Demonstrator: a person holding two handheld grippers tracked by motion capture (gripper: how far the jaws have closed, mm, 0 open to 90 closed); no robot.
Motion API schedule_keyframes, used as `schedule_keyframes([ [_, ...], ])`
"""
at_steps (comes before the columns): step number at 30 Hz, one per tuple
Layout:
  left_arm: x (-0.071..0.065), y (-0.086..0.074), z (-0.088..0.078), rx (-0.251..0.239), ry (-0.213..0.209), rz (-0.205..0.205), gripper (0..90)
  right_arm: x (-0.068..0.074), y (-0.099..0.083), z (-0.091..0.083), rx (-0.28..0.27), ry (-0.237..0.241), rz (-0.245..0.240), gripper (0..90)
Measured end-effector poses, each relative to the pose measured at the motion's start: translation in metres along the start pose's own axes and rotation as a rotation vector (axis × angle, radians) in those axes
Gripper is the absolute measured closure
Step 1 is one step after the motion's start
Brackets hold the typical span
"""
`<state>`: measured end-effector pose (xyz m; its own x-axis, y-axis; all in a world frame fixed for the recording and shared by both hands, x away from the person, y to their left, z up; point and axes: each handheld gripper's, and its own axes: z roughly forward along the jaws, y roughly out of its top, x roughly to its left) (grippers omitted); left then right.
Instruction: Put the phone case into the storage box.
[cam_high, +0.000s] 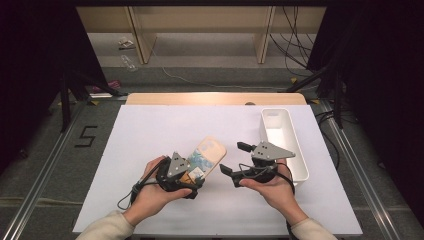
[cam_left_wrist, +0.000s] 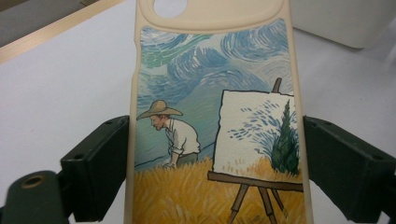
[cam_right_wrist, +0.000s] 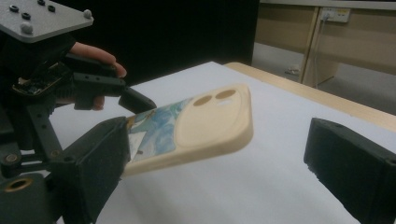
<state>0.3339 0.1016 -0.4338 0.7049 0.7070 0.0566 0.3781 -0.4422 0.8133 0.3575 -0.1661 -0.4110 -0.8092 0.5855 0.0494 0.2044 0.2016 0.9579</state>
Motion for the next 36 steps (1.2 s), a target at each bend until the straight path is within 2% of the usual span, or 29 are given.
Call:
schedule_keyframes([
  [16, -0.008, 0.0, 0.002, 0.0, -0.019, 0.017, 11.3, -0.003, 0.005, 0.012, -0.002, 0.006, 0.015, 7.8],
  [32, -0.012, 0.0, 0.003, -0.002, -0.03, 0.032, 11.3, -0.005, 0.009, 0.034, 0.014, 0.025, 0.036, 8.2],
  [36, -0.013, 0.0, 0.003, -0.002, -0.033, 0.035, 11.3, -0.008, 0.009, 0.041, 0.024, 0.019, 0.056, 8.4],
])
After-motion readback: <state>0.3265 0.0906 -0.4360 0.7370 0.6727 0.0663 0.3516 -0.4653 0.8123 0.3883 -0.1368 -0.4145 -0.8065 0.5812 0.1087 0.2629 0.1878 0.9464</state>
